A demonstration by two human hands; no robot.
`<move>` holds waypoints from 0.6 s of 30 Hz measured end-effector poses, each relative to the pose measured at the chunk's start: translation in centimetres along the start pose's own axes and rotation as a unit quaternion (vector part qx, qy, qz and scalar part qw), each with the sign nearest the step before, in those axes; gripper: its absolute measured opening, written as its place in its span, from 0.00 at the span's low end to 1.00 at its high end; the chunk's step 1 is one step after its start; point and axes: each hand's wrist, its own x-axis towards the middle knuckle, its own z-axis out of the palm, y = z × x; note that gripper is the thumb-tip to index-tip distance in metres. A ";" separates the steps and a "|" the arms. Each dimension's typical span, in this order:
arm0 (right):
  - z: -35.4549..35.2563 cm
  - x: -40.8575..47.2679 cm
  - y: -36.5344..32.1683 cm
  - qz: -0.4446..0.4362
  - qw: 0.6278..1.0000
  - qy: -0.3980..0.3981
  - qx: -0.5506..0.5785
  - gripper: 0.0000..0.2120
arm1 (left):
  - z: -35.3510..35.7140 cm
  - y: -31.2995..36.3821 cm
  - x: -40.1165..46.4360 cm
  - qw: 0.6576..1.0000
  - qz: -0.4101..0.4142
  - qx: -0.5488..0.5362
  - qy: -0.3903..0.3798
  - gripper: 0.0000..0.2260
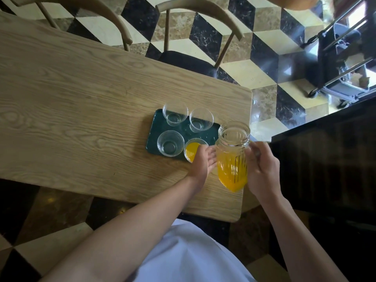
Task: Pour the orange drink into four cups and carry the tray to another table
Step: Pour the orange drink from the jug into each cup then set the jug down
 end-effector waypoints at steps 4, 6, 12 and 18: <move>-0.6 3.0 -0.2 -0.018 0.998 -0.027 -0.049 0.06 | 1.4 1.0 1.6 0.999 -0.005 -0.030 0.020 0.31; -0.7 4.5 -0.5 -0.022 0.996 -0.053 -0.068 0.07 | 2.0 1.6 2.3 0.997 -0.013 -0.073 0.025 0.33; -0.6 9.1 -0.6 -0.037 0.984 -0.135 -0.107 0.10 | 3.1 2.4 3.6 0.987 -0.012 -0.160 0.025 0.38; 0.3 12.9 -0.8 -0.025 0.968 -0.195 -0.158 0.12 | 3.7 2.6 4.7 0.981 -0.033 -0.189 0.015 0.30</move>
